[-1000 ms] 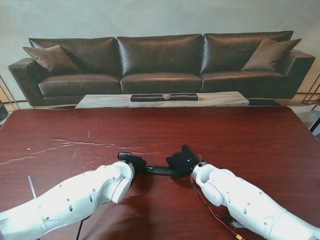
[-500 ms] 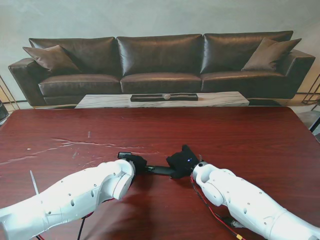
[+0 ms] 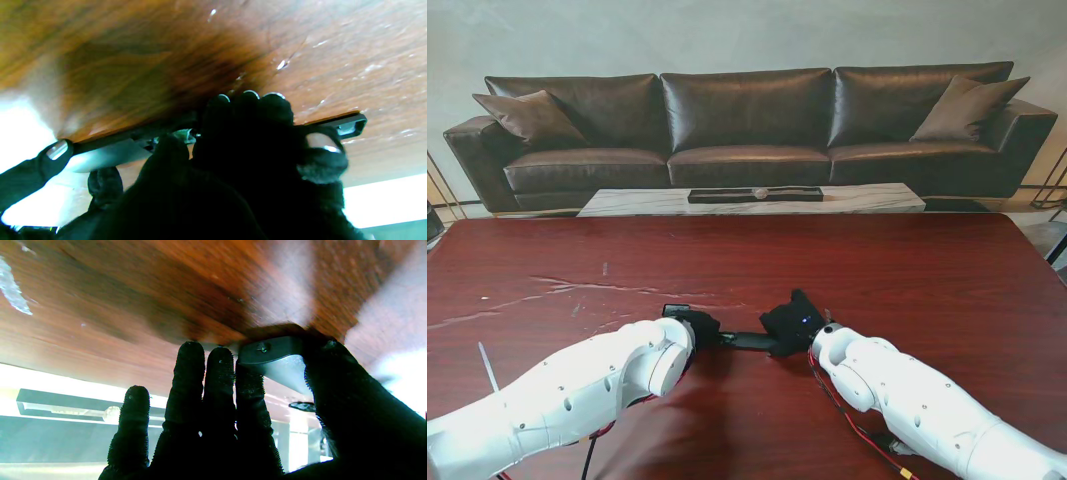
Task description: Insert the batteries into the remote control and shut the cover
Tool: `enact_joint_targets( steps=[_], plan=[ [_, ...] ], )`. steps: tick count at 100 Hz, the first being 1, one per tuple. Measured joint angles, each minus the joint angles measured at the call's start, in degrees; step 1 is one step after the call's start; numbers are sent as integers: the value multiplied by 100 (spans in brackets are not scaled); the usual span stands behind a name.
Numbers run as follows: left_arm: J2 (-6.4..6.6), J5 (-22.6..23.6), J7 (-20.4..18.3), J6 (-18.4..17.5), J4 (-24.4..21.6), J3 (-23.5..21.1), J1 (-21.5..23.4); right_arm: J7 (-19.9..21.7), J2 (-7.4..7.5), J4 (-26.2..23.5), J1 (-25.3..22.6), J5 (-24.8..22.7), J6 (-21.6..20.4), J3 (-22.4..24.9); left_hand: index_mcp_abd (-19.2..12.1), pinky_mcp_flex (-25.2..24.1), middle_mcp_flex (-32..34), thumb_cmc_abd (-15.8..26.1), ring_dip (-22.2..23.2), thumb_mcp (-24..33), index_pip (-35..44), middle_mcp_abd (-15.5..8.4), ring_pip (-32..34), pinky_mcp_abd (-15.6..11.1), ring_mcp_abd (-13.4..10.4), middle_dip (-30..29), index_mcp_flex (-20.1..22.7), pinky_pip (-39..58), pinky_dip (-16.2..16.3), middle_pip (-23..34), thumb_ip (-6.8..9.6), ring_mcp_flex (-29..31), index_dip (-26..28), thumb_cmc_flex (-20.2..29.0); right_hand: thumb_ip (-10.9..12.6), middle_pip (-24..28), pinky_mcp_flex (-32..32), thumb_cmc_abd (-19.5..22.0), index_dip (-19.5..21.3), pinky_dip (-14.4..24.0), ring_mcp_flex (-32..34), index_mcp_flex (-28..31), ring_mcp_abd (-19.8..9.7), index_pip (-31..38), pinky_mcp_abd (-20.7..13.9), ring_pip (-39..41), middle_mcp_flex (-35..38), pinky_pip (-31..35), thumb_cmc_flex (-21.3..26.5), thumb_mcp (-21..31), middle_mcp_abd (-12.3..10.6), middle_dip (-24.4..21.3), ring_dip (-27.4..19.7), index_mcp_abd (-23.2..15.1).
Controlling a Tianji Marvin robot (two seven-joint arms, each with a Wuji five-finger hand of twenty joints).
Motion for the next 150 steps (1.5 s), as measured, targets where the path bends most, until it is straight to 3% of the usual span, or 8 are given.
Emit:
enact_joint_targets(
  steps=[73, 100, 150],
  plan=[
    [35, 715, 245, 238, -337, -537, 541, 15, -2, 3, 19, 3, 5, -23, -425, 75, 1, 65, -11, 8, -362, -45, -151, -76, -32, 1, -80, 19, -136, -153, 0, -2, -153, -125, 0, 2, 0, 44, 0, 0, 0, -11, 0, -13, 0, -6, 5, 0, 0, -10, 0, 1, 0, 0],
    [57, 756, 222, 298, -474, -655, 645, 19, -1, 3, 30, 3, 13, -45, -435, 347, 74, 28, -15, 9, -68, -174, -151, -193, -141, 1, -79, 81, -280, -7, 0, 120, -52, -125, 0, 4, -1, 49, 0, 0, 0, -12, 0, -14, 0, -6, 4, 0, 0, -13, 0, 1, 0, 0],
    [38, 571, 222, 465, -438, -444, 527, -6, -1, 7, 15, -6, 11, -26, -357, 376, 82, -143, -105, 116, -16, -179, -150, -204, -154, 1, -29, 115, -416, 39, 0, 179, -45, -125, 0, 5, -3, 54, 1, 0, 0, -12, 0, -14, 2, -6, 1, 0, 0, -28, 0, 1, 0, 0]
  ],
)
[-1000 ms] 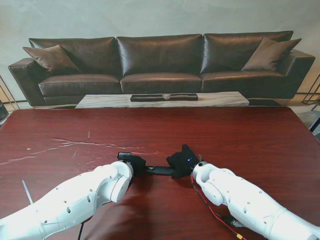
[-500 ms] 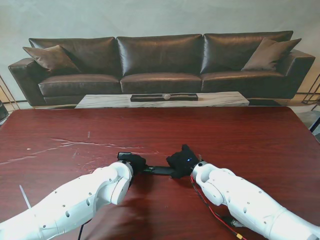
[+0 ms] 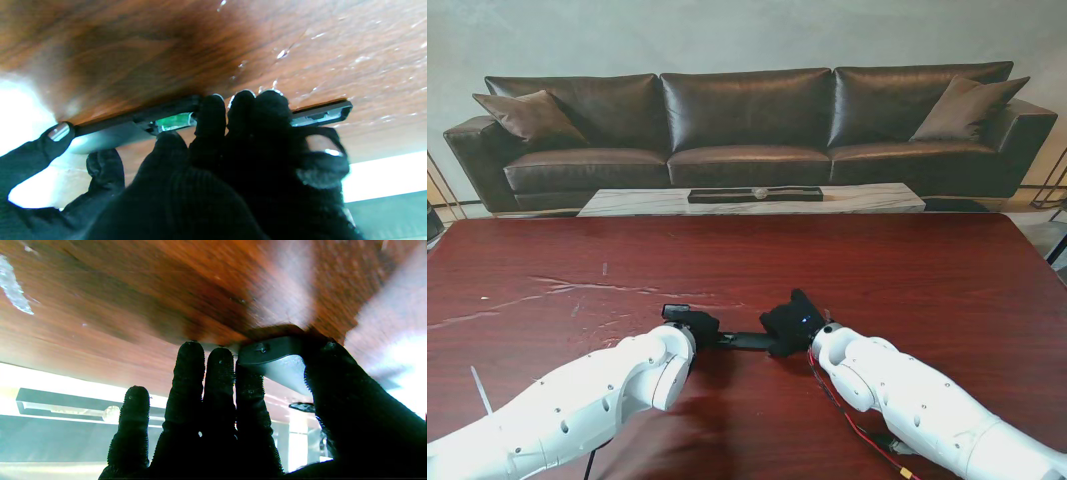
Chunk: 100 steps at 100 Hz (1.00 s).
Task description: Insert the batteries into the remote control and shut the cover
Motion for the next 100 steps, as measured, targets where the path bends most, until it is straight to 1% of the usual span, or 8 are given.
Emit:
enact_joint_targets(
  steps=[13, 55, 58, 60, 63, 72, 87, 100],
  plan=[
    [-21, -196, 53, 59, 61, 92, -53, 0, 0, 1, 0, 0, 0, 1, 117, 1, 0, -1, -24, 0, 9, 0, 1, 0, 0, 0, 9, 0, -5, 0, 0, 0, 0, 0, 0, 0, -1, 0, 0, 0, 0, 0, 0, 0, 0, 0, 0, 0, 0, -1, 0, 0, 0, 0],
    [-39, -368, -54, 132, 124, 381, -300, -4, 1, 3, -2, -8, 7, 3, 263, 1, -3, -141, -41, 13, 79, 26, 2, 0, 0, 0, 34, 2, -69, 1, 0, 1, -1, 14, 0, 0, -10, 11, 0, 0, 0, -1, 0, 0, 0, 0, 0, 0, 0, -22, 0, 0, 0, 0],
    [-42, -387, -61, 142, 130, 407, -324, -3, 1, 3, -2, -8, 7, 3, 295, 1, -4, -146, -42, 82, 85, 29, 2, 0, 1, 0, -19, 2, -70, 1, 100, 1, -1, 87, 0, 0, -10, 15, 0, 0, 0, -1, 0, 0, 0, -1, 0, 0, 0, -22, 0, 0, 0, 0],
    [-44, -398, -67, 148, 133, 425, -340, -3, 1, 3, -2, -8, 8, 3, 322, 1, -4, -202, -42, 95, 85, 34, 2, 0, 1, 0, -47, 2, -70, 1, 126, 1, -1, 141, 0, 0, -10, 19, 0, 0, 0, -1, 0, 0, 0, -1, 0, 0, 0, -22, 0, 0, 0, 0],
    [-46, -412, -77, 154, 137, 451, -364, -3, 1, 3, -1, -9, 8, 3, 363, -8, -38, -262, -42, 98, 92, 57, 4, 0, 6, 0, -143, 2, -70, 1, 256, -10, -1, 225, 0, 0, -11, 21, 0, 0, 0, -1, 0, 0, 0, -1, 0, 0, 0, -23, 0, 0, 0, 0],
    [-57, -454, -110, 165, 153, 497, -414, -1, 2, 3, -1, -14, 8, 3, 401, -23, -156, -488, -43, 284, 92, 82, 4, -20, 6, 0, -292, 2, -70, 3, 459, -96, -1, 357, 0, 0, -11, 32, 0, 0, -1, -1, 0, 0, 0, -1, 0, 0, 0, -33, 0, 0, 0, 0],
    [-65, -519, -185, 213, 164, 631, -530, 1, 2, 2, -1, -18, 8, 4, 465, -41, -235, -642, -35, 424, 119, 129, 4, -40, 6, 0, -421, 2, -70, 4, 572, -118, 0, 477, 0, 0, -12, 36, 0, 0, 0, -1, 0, 0, 1, -2, 0, 0, 0, -37, 0, 0, 0, 0],
    [-76, -560, -225, 233, 181, 678, -583, 1, 2, 1, -1, -18, 8, 4, 467, -42, -238, -646, -31, 425, 174, 130, 4, -45, 6, 0, -421, 2, -70, 34, 573, -112, 61, 477, 0, 0, -13, 39, 0, 0, 0, -1, 0, -1, 2, -2, 0, 0, 0, -38, 0, 0, 0, 0]
  ],
)
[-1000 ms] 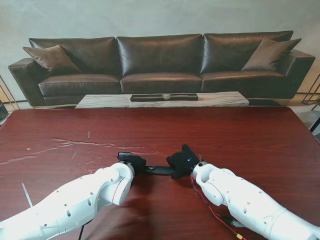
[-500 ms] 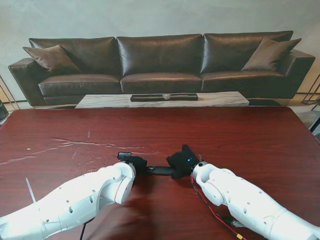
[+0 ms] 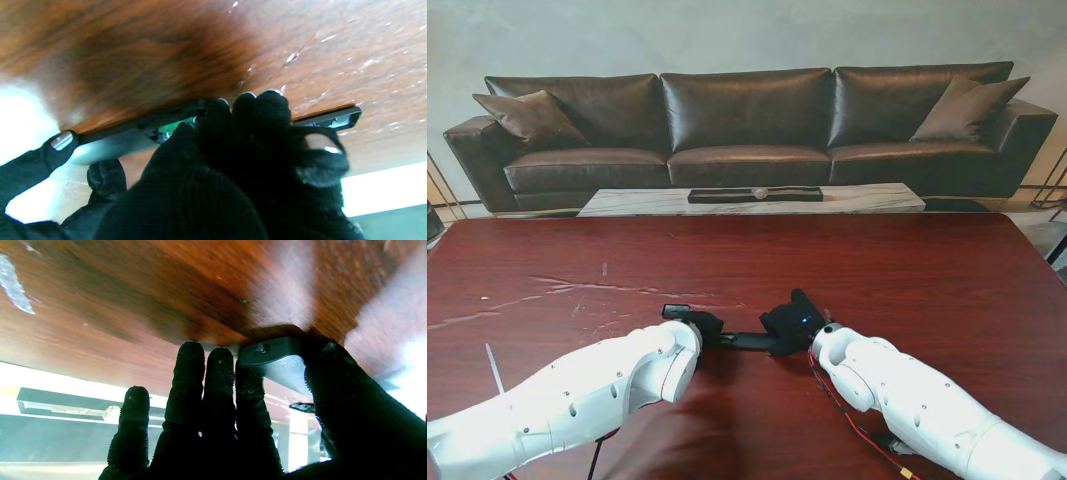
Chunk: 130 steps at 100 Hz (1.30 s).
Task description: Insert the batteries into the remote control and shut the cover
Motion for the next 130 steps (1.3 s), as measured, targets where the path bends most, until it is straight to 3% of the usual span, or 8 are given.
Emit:
enact_joint_targets(
  steps=[15, 73, 108, 130],
  plan=[
    [-38, -51, 31, 33, 53, 12, -18, 0, 0, 0, -1, 0, 0, 0, 45, 109, 0, 0, 1, 55, 201, 0, 72, 0, -11, 0, 0, 0, 0, 177, 1, 114, 251, 0, 0, 0, -55, 2, 0, 0, 0, 0, 0, 0, 1, 0, 0, 0, 0, -1, 0, 0, 0, 0],
    [-145, -317, -99, 31, 249, 491, -448, -10, 1, -4, -29, -20, 2, 43, 121, 197, 42, 0, 2, 57, 391, 9, 216, -42, -29, 13, 23, 0, -8, 260, 42, 179, 407, 0, 0, -4, -56, 3, 0, 0, 0, 0, 0, 0, 2, -3, -2, 0, 0, -4, 0, 0, 0, 0],
    [-183, -273, -258, -7, 288, 1015, -814, -15, 2, -7, -36, -24, -2, 51, 171, 197, 43, 0, 2, 64, 450, -1, 296, -114, -68, 63, 18, 0, -63, 285, 47, 180, 432, -7, 0, -13, -57, 5, 0, 0, 0, 0, 0, -7, 3, -3, -2, 0, 0, -11, 7, 0, 0, 0],
    [-177, -217, -282, -34, 268, 870, -726, -14, 2, -7, -37, -22, -4, 54, 152, 198, 43, 0, 2, 64, 351, -1, 308, -122, -75, 79, 22, 0, -65, 286, 47, 180, 432, -21, 0, -13, -57, 7, 0, 0, -1, 0, 0, -8, 4, -4, -2, 0, 0, -19, 10, 0, 0, 0]
  ],
)
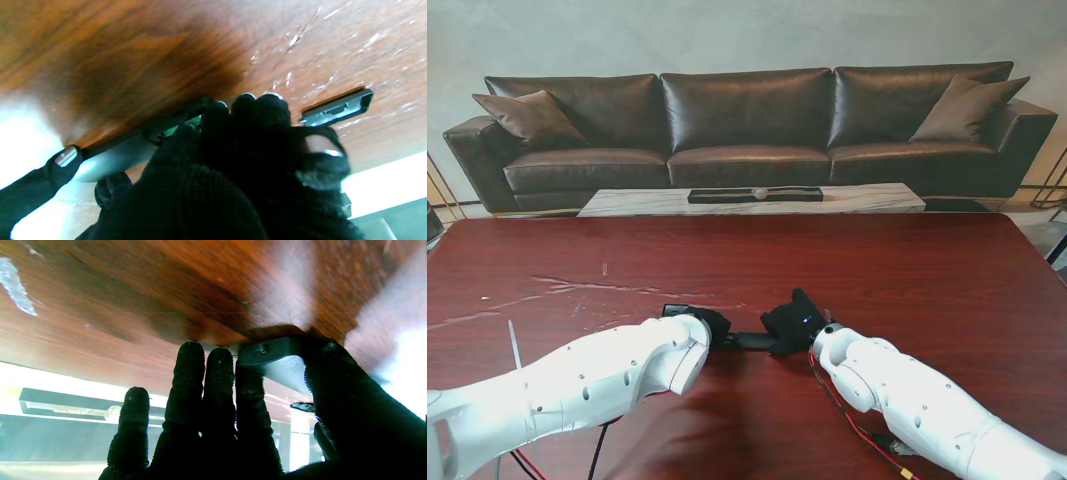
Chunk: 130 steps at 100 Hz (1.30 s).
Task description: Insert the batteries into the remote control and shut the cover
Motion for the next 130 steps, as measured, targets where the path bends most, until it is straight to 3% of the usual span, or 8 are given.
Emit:
enact_joint_targets(
  steps=[19, 49, 55, 63, 72, 82, 103, 130],
  plan=[
    [121, 573, 66, -128, -270, -586, 475, 7, 0, -4, 1, 0, 0, 0, -392, 0, 2, 0, 0, 0, -433, -144, 0, -99, -129, 43, -16, 0, -3, 24, 1, 0, -39, -52, 1, 0, 0, 10, 0, 0, 0, 0, 0, 0, 1, 0, 0, 0, 2, -24, 0, 0, 0, 0],
    [206, 1489, 600, -598, -685, -2002, 1421, 15, 1, -11, -3, -9, 1, 5, -526, -208, -2, 0, -3, 0, -815, -145, -232, -105, -121, -8, -6, 0, -3, -297, 2, -115, -478, -52, 1, -6, 0, 42, 0, 0, 0, 0, 0, -3, 3, 0, -1, 0, 2, -37, 14, 0, 0, 0],
    [212, 1566, 701, -712, -710, -2195, 1522, 17, 1, -13, -4, -9, 2, 6, -638, -575, -136, -52, -94, -3, -1044, -145, -638, -2, -60, -245, 0, -111, 18, -618, 2, -385, -746, -49, 1, -6, 0, 43, 0, 0, 0, 0, 0, -3, 4, 0, -1, 0, 2, -37, 16, 0, 0, 0],
    [218, 1758, 845, -912, -709, -2418, 1621, 23, 2, -17, -7, -9, 2, 13, -755, -1420, -428, -215, -275, -7, -1497, -145, -1462, 236, 58, -658, -11, -757, 369, -1122, -111, -886, -1224, 42, 1, -10, 0, 43, 0, 0, 0, 0, 0, -4, 4, 0, -1, 0, 2, -38, 17, 0, 0, 0],
    [229, 2072, 899, -1104, -698, -2650, 1697, 23, 2, -20, -13, -12, 1, 20, -761, -2661, -895, -470, -686, -7, -2224, -122, -2651, 656, 144, -1196, -66, -2230, 710, -1817, -121, -1585, -1656, 211, 1, -10, 0, 45, 0, 0, 0, 0, 0, -5, 5, 0, -1, 0, 2, -38, 27, 0, 0, 0],
    [285, 2451, 894, -1542, -661, -2880, 1732, 22, 3, -21, -14, -12, 0, 21, -774, -3617, -1367, -626, -1266, -17, -3084, -98, -3823, 801, 166, -1783, -228, -3750, 755, -2589, -188, -2107, -1892, 303, 1, -10, 0, 46, 0, 0, 0, 0, 0, -6, 6, 0, -2, 0, 2, -38, 31, 0, 0, 0],
    [431, 2798, 827, -1995, -402, -3003, 1614, 18, 3, -21, -19, -10, -1, 27, -703, -4384, -1962, -685, -2479, -190, -4813, -97, -5440, 607, 112, -2771, -294, -6016, -147, -3613, -244, -2774, -2427, 301, 1, -10, 0, 57, 0, 0, 0, 0, 0, -6, 7, 0, -2, 0, 15, -75, 35, 0, 0, 0],
    [498, 2559, 791, -1990, 202, -2622, 1156, 4, 3, -21, -42, -16, -6, 58, -592, -4655, -2364, -685, -3000, -302, -5368, -99, -5863, 330, 82, -3067, -448, -6689, -840, -4022, -309, -3210, -3017, 72, 1, -11, 0, 64, 0, 0, 0, 0, 1, -14, 8, 0, -2, 0, 18, -82, 46, 0, 0, 0]
  ],
)
